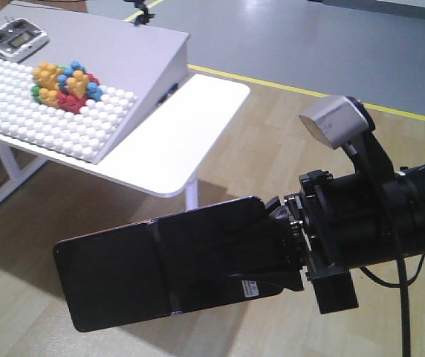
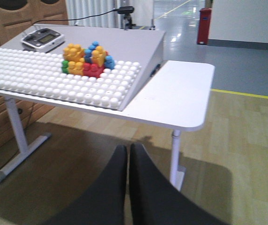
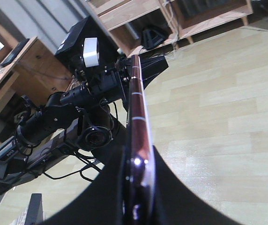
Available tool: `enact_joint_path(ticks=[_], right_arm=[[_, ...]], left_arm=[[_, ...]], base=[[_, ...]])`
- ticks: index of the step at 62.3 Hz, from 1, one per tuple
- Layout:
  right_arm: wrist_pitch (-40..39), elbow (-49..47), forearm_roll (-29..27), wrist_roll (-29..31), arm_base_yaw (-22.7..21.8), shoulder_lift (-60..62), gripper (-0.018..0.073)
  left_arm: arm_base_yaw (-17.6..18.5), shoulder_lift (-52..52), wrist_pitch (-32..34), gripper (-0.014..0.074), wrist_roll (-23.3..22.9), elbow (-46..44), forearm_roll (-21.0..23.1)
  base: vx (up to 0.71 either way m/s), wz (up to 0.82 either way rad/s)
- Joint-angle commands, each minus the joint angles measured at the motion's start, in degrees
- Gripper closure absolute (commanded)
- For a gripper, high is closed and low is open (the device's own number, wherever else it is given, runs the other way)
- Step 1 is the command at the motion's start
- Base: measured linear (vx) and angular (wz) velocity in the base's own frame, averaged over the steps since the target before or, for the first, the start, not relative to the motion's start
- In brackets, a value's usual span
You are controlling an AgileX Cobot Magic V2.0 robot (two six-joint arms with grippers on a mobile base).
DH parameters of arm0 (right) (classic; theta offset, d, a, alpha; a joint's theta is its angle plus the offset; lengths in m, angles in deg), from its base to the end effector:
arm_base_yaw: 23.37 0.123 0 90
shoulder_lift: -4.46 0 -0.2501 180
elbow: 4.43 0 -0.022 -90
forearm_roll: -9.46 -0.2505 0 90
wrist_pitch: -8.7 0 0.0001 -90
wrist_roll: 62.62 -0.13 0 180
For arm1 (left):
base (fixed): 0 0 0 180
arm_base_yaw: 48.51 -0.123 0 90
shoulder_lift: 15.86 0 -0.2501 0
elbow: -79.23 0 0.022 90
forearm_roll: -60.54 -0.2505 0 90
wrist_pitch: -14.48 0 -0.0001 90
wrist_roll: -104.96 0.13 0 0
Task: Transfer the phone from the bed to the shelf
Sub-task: 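Drive past the white desk holding the black phone in the right gripper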
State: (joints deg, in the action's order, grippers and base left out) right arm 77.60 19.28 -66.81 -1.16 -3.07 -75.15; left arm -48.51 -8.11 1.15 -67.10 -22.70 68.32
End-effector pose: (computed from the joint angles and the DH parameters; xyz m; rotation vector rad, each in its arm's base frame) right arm 0.1866 0.1947 0.2939 -1.0184 1.9337 1.4470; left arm 0.1287 -0.0041 0.1764 0.0286 1.7282 -0.0222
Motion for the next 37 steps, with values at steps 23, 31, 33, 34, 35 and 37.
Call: enact_joint_path(ticks=[23, 31, 33, 34, 35, 37], right_arm=[[4.3, -1.6, -5.5, 0.7, -0.1, 1.6, 0.0561], [4.3, -1.6, -5.5, 0.7, -0.1, 1.6, 0.0561], [4.3, -1.6, -5.5, 0.7, -0.1, 1.6, 0.0561], [4.3, -1.6, -5.5, 0.7, -0.1, 1.6, 0.0561], [4.3, -1.6, -5.5, 0.7, -0.1, 1.6, 0.0561], [4.3, -1.6, -5.5, 0.7, -0.1, 1.6, 0.0561]], left_arm=[[0.2, -0.3, 4.3, 0.0596, -0.2, 0.1, 0.5], [0.2, -0.3, 4.3, 0.0596, -0.2, 0.1, 0.5], [0.2, -0.3, 4.3, 0.0596, -0.2, 0.1, 0.5], [0.2, -0.3, 4.3, 0.0596, -0.2, 0.1, 0.5], [0.2, -0.3, 4.3, 0.0596, -0.2, 0.1, 0.5], [0.2, -0.3, 4.3, 0.0596, -0.2, 0.1, 0.5]], base=[[0.14, 0.33], [0.14, 0.32], [0.14, 0.33], [0.13, 0.33], [0.13, 0.33], [0.13, 0.33]])
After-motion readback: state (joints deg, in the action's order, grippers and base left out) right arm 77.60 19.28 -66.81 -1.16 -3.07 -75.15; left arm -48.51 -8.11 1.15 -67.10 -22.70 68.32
